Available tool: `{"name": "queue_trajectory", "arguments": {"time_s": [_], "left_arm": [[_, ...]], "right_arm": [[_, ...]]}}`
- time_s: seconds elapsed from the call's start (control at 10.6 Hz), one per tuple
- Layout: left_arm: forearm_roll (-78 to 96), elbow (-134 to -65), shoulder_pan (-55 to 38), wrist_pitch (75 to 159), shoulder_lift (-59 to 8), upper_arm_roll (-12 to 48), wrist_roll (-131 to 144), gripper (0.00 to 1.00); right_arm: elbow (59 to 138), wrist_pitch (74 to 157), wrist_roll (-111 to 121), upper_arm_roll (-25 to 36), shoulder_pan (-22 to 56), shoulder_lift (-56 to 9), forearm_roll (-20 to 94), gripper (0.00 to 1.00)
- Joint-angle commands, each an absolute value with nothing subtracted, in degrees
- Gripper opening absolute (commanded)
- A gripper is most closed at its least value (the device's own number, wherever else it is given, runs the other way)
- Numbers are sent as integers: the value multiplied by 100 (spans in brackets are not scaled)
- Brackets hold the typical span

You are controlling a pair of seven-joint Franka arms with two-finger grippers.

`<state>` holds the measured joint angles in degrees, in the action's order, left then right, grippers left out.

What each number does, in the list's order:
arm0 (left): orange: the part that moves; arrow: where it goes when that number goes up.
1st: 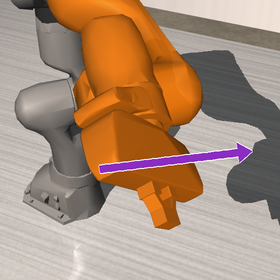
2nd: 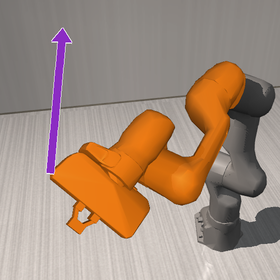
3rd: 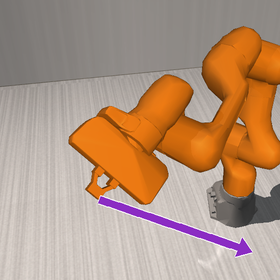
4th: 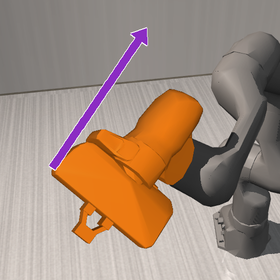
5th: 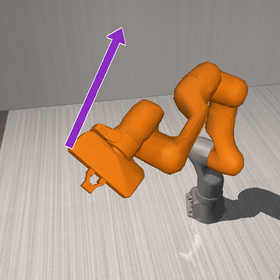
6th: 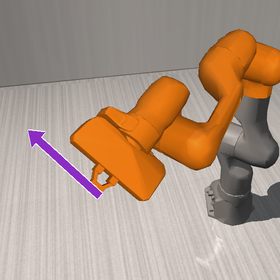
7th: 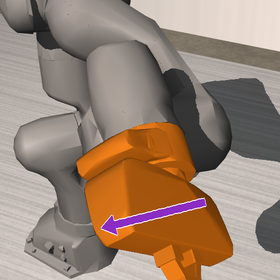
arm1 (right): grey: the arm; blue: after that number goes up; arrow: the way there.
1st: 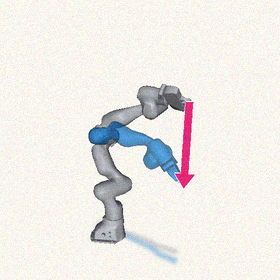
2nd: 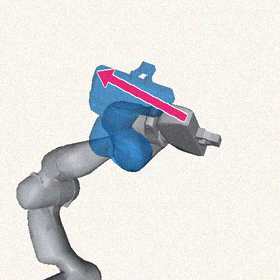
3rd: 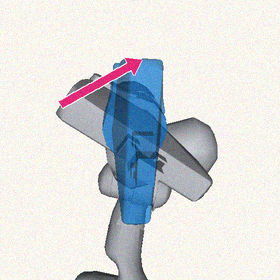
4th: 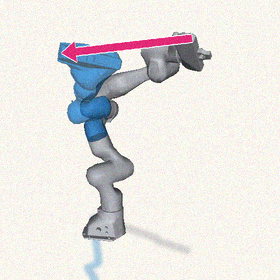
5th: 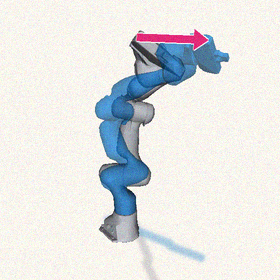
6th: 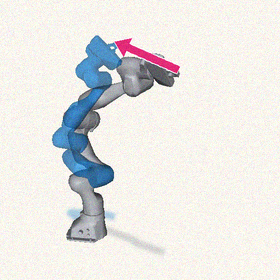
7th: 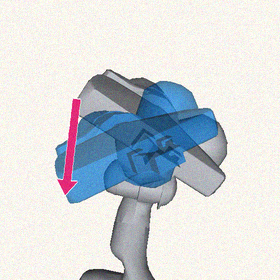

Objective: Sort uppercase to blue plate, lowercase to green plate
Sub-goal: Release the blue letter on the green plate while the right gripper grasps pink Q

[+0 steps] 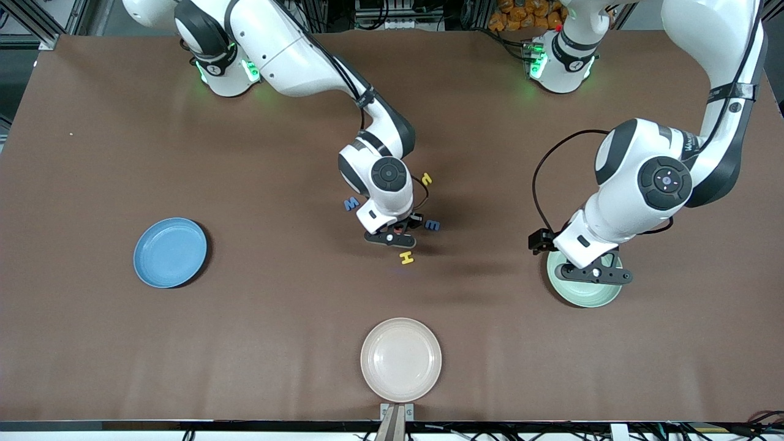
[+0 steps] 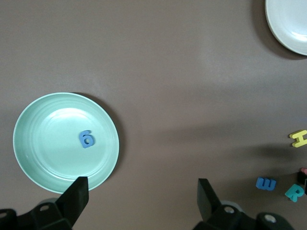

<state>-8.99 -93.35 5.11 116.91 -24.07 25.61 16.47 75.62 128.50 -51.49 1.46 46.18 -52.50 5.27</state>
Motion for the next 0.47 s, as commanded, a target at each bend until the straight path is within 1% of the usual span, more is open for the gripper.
{"name": "queue_trajectory", "arguments": {"time_s": [0.0, 0.09, 0.19, 0.38], "left_arm": [[-809, -9439, 519, 11628, -2294, 2689, 2003, 100], [-800, -9466, 423, 11619, -2294, 2689, 2126, 100], [-809, -9492, 335, 11550, -2303, 2689, 2231, 100], [-809, -9492, 211, 11505, -2347, 2689, 2276, 100]], "right_arm": [[7488, 12850, -5309, 193, 4632, -5213, 396, 0], [7488, 12771, -5282, 237, 4580, -5116, 404, 0], [7497, 12666, -5213, 411, 4518, -4950, 413, 0], [7497, 12062, -4688, 536, 4317, -4695, 422, 0]]}}
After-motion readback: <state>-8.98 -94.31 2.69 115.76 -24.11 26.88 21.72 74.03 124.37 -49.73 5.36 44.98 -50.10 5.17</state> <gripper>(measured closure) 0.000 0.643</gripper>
